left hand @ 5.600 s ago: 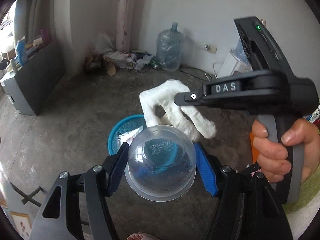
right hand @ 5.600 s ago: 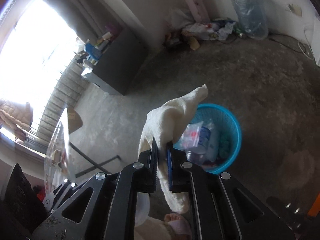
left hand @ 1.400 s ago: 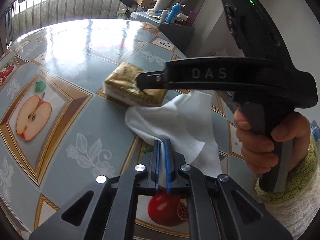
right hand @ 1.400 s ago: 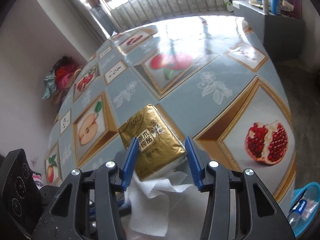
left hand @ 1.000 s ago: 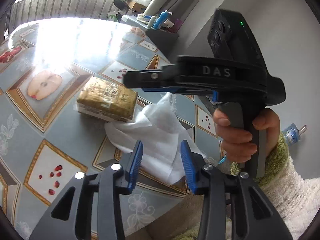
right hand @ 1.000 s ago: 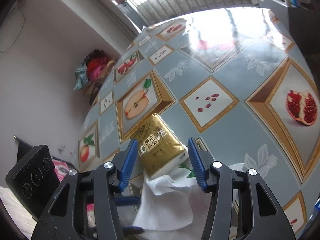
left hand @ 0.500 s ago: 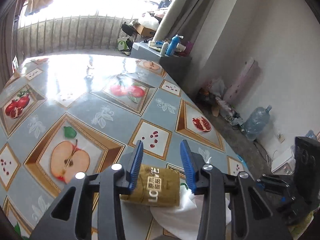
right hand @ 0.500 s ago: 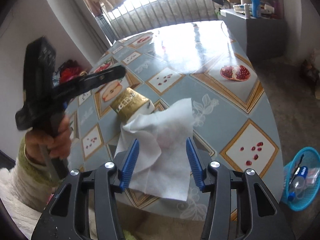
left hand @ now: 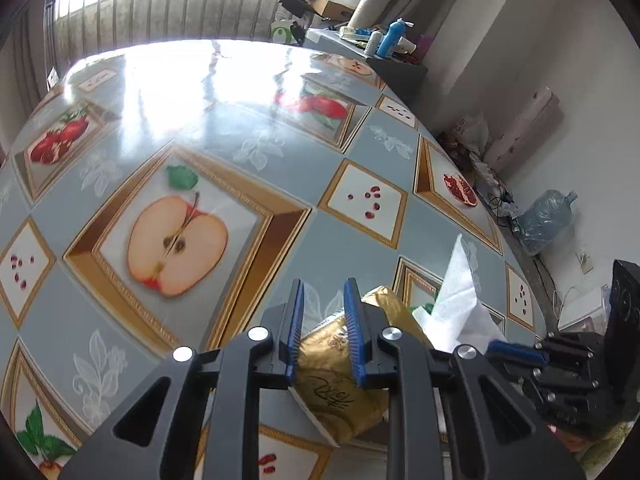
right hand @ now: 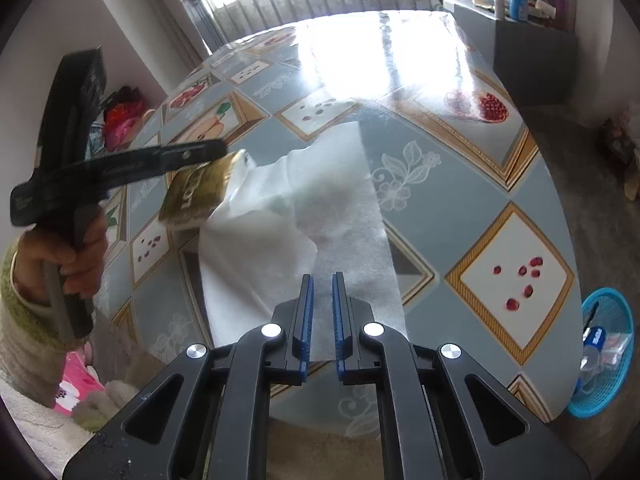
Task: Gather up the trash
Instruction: 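Grasp the gold package with the left tool while the right tool grasps the white tissue, then lift the gold package with the left tool while the right tool lifts the tissue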
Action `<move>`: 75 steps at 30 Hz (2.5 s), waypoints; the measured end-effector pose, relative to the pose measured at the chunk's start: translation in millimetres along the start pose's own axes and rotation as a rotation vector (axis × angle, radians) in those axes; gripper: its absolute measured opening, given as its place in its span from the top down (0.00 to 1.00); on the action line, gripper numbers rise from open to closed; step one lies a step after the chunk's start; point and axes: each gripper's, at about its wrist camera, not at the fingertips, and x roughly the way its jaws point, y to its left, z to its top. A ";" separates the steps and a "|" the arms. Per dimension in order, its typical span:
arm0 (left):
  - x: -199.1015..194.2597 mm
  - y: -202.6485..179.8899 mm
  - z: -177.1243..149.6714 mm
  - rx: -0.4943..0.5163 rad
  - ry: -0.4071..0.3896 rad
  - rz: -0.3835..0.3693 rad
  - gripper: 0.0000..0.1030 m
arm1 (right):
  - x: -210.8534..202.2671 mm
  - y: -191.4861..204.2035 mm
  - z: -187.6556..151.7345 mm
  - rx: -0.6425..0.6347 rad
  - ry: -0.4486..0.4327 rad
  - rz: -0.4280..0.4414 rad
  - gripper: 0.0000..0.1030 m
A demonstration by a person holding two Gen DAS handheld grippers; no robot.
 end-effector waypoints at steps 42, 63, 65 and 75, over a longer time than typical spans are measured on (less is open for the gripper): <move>-14.1 -57.0 -68.6 0.190 0.034 0.096 0.27 | -24.4 -10.4 -27.2 0.088 -0.100 -0.016 0.75; -5.5 -63.4 -61.6 0.214 0.029 0.092 0.33 | -46.0 -61.8 -30.6 0.269 -0.156 -0.135 1.00; -4.3 -64.1 -61.0 0.218 0.030 0.098 0.33 | -50.6 -68.6 -32.8 0.296 -0.167 -0.134 1.00; -6.7 -60.9 -63.6 0.221 0.055 0.106 0.33 | -64.6 -62.6 -37.5 0.273 -0.207 -0.092 0.61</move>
